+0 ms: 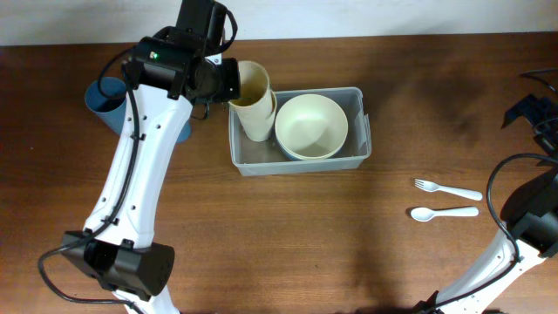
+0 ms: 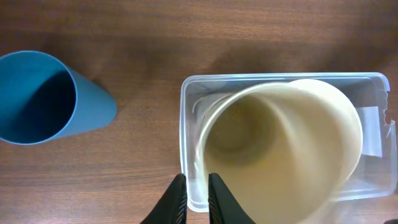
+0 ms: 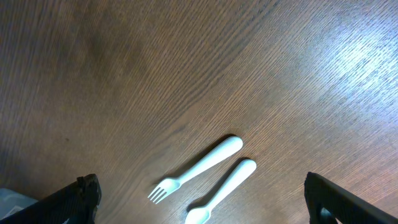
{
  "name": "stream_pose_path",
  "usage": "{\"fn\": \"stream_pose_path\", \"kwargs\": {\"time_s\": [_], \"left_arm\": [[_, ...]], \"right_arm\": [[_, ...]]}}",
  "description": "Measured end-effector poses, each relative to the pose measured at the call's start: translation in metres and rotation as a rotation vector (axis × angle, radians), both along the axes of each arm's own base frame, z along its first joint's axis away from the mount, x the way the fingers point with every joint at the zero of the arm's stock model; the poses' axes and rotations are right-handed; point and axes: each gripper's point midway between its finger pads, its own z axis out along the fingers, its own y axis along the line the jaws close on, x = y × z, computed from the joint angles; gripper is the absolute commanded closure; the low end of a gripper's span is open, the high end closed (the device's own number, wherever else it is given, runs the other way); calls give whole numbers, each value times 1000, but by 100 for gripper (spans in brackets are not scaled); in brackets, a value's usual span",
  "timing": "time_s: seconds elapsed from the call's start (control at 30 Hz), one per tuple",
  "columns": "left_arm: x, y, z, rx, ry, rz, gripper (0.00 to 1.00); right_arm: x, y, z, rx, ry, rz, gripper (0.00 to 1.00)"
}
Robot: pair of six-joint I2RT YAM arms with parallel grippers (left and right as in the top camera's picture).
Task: Pack container
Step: 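Lower the cream cup into the other cream cup in the container, then open the left gripper and withdraw it to the left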
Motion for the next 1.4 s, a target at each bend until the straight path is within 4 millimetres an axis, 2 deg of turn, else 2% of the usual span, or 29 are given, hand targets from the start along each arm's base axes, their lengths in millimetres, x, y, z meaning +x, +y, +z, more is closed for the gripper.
{"fn": "stream_pose_path", "kwargs": {"time_s": [0.2, 0.23, 0.47, 0.57, 0.6, 0.67, 0.7, 0.73, 0.87, 1.1, 1.17, 1.27, 1.4], "left_arm": [[2, -1, 1, -2, -12, -4, 79], [4, -1, 2, -2, -18, -6, 75], [10, -3, 6, -5, -48, -16, 68], [8, -3, 5, -2, -41, -16, 61], [8, -2, 5, 2, -42, -15, 53], [9, 4, 5, 29, -45, -2, 13], [9, 8, 5, 47, -45, 9, 1], [9, 13, 6, 64, -45, 24, 0], [8, 55, 14, 124, -45, 159, 0], [2, 164, 14, 155, -11, 476, 0], [1, 186, 14, 154, -13, 535, 0], [1, 214, 16, 129, -28, 604, 0], [3, 235, 16, 85, -41, 659, 0]], "right_arm": [[0, 0, 0, 0, 0, 0, 1], [0, 0, 0, 0, 0, 0, 1], [0, 0, 0, 0, 0, 0, 1], [0, 0, 0, 0, 0, 0, 1], [0, 0, 0, 0, 0, 0, 1], [0, 0, 0, 0, 0, 0, 1], [0, 0, 0, 0, 0, 0, 1], [0, 0, 0, 0, 0, 0, 1], [0, 0, 0, 0, 0, 0, 1], [0, 0, 0, 0, 0, 0, 1], [0, 0, 0, 0, 0, 0, 1], [0, 0, 0, 0, 0, 0, 1], [0, 0, 0, 0, 0, 0, 1]]}}
